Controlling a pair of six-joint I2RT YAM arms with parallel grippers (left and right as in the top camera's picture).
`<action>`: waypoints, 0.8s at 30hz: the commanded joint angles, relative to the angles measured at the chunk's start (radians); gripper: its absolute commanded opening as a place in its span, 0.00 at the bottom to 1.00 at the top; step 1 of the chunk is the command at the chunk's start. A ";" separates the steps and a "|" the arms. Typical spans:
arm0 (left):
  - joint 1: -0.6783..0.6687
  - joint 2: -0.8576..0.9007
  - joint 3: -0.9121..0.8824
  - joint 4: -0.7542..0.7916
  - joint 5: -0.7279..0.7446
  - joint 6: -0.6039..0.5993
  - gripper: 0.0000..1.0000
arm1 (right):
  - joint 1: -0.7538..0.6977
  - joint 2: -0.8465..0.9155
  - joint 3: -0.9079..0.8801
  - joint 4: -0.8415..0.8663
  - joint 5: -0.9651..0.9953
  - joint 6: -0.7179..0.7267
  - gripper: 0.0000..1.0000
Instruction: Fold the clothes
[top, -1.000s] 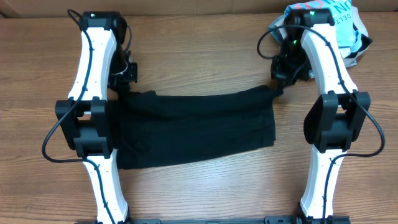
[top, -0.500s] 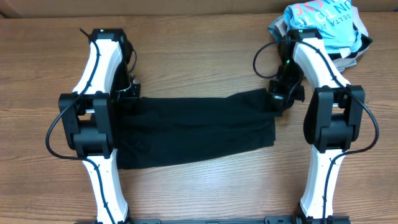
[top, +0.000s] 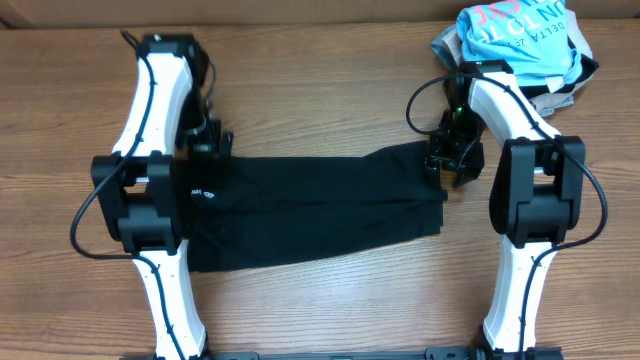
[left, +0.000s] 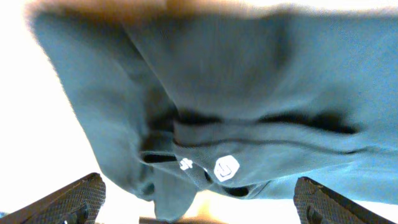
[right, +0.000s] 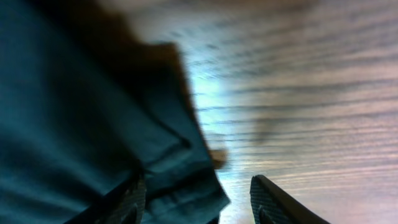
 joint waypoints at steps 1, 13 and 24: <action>-0.006 -0.120 0.181 -0.004 -0.008 -0.003 1.00 | 0.003 -0.070 -0.001 0.020 -0.081 -0.048 0.59; -0.006 -0.350 0.530 0.041 -0.001 -0.003 1.00 | 0.037 -0.188 -0.016 0.164 -0.130 -0.044 0.66; -0.006 -0.390 0.520 -0.003 -0.001 -0.007 1.00 | 0.034 -0.556 -0.042 0.093 -0.035 -0.014 0.84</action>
